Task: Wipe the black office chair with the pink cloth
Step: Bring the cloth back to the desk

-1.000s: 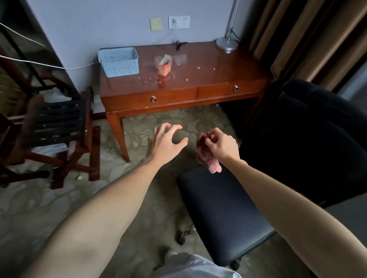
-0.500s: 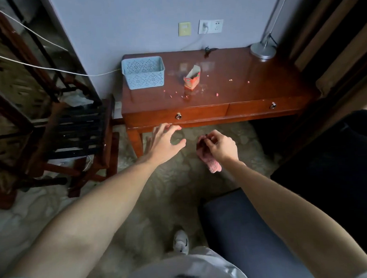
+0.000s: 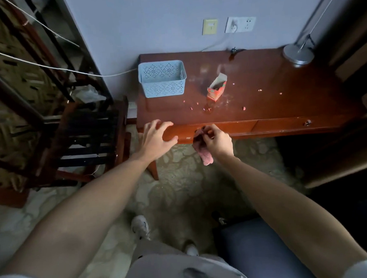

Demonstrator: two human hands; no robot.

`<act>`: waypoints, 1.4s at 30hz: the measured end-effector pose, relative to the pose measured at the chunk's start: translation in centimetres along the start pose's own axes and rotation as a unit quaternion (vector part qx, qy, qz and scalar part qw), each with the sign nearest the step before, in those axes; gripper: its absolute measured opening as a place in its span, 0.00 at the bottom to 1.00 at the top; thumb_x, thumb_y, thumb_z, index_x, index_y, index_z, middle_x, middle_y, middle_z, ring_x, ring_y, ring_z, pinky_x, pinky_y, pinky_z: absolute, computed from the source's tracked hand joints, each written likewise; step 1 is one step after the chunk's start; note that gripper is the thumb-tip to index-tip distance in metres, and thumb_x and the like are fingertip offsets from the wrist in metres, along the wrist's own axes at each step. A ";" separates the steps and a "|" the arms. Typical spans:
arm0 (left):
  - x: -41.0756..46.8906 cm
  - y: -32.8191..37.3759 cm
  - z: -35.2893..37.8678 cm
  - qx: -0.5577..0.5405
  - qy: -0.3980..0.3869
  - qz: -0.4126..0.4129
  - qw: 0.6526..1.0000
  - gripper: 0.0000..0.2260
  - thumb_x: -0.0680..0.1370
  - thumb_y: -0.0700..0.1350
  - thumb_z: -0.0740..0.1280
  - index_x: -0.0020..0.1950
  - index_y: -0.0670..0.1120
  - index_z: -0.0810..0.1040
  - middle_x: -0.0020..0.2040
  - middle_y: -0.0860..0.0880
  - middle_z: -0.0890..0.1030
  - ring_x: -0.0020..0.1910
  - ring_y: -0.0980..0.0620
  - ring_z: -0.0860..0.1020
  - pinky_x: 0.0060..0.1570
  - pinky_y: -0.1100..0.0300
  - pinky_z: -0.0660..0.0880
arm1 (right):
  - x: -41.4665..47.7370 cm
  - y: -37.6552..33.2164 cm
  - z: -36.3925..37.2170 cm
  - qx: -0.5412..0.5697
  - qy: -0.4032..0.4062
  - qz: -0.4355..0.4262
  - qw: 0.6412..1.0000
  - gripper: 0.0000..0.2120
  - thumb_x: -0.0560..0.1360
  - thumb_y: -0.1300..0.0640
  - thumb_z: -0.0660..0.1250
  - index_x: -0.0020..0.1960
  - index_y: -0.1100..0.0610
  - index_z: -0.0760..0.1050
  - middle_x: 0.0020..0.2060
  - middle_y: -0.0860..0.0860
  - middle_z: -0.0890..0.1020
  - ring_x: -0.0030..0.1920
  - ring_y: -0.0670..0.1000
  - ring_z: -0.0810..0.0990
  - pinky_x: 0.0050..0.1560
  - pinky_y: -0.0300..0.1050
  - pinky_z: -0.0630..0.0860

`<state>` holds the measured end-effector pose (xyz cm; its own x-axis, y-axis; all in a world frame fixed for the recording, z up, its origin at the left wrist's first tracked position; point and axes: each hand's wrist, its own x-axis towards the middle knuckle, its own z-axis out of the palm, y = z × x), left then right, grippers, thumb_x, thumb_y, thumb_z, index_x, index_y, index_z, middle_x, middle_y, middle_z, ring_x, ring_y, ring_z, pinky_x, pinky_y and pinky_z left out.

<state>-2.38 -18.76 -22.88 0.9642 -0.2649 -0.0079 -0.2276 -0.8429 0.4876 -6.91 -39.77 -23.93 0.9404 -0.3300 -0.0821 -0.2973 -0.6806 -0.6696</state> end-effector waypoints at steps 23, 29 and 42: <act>21.4 -18.1 -4.4 -0.003 -0.089 0.046 0.995 0.24 0.77 0.60 0.68 0.72 0.57 0.72 0.73 0.48 0.68 0.73 0.45 0.63 0.65 0.45 0.64 | 18.3 -14.3 16.8 0.147 0.013 0.132 0.980 0.12 0.73 0.60 0.61 0.52 0.47 0.75 0.50 0.53 0.84 0.52 0.57 0.82 0.54 0.59 0.80; 24.5 -19.1 -1.9 0.009 -0.133 0.026 0.991 0.24 0.77 0.61 0.66 0.73 0.58 0.70 0.75 0.51 0.66 0.73 0.46 0.62 0.67 0.46 0.62 | 22.0 -13.2 18.7 0.160 0.003 0.161 0.974 0.12 0.73 0.63 0.61 0.51 0.49 0.75 0.49 0.53 0.84 0.52 0.56 0.82 0.54 0.59 0.80; 30.7 -17.0 1.2 0.004 -0.174 0.066 0.982 0.25 0.77 0.60 0.66 0.73 0.56 0.70 0.70 0.50 0.72 0.67 0.44 0.70 0.65 0.48 0.68 | 27.4 -9.1 18.1 -0.003 -0.026 0.189 0.982 0.18 0.76 0.54 0.65 0.65 0.45 0.75 0.59 0.52 0.80 0.58 0.56 0.79 0.56 0.49 0.75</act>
<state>30.95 -13.12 -32.42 0.8214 -0.5157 -0.2436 -0.3509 -0.7936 0.4970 24.60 -30.77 -33.44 0.7702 -0.5254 -0.3616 -0.6270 -0.5198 -0.5803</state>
